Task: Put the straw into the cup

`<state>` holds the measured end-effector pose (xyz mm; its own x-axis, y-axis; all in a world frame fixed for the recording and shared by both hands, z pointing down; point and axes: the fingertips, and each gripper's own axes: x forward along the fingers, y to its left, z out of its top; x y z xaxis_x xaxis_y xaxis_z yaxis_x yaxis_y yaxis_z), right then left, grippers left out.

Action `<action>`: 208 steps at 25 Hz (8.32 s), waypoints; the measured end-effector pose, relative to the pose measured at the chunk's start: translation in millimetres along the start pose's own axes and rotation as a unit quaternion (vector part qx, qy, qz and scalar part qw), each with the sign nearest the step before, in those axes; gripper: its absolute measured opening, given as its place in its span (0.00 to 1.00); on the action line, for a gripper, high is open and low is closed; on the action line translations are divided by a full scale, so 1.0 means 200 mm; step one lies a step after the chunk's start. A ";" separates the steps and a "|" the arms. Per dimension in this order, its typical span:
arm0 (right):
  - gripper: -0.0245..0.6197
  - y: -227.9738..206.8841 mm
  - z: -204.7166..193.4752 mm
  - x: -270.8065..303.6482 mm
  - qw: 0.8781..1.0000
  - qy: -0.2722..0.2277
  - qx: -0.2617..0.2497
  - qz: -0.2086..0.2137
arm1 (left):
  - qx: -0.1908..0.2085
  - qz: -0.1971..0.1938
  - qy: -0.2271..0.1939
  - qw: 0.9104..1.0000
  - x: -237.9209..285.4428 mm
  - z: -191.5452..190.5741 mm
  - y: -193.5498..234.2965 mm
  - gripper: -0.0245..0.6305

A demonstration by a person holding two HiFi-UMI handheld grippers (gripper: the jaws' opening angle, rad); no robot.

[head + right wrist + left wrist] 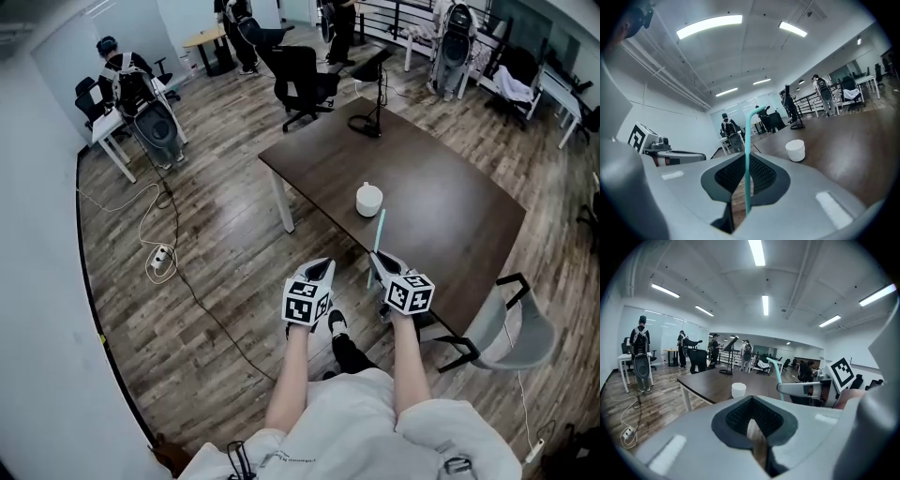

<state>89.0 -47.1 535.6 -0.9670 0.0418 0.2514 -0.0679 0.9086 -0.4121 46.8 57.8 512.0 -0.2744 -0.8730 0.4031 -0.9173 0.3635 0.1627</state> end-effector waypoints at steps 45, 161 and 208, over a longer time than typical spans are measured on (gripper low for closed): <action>0.12 -0.70 0.71 1.07 0.998 -0.019 0.018 0.056 | 0.074 -0.049 0.044 0.995 1.14 0.52 0.61 0.04; 0.17 -1.06 -0.05 1.21 0.864 -0.059 0.173 -0.469 | 0.186 -0.475 0.135 0.849 1.69 0.56 0.76 0.04; 0.08 -0.61 -0.11 0.94 0.899 -0.058 0.106 -0.421 | 0.129 -0.418 0.163 0.885 1.41 0.24 0.66 0.04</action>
<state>-79.2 -140.4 652.3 -0.5699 -0.6783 0.4639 -0.8207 0.4982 -0.2799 -165.0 -156.5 603.3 0.5892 -0.6463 0.4849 -0.8077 -0.4866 0.3328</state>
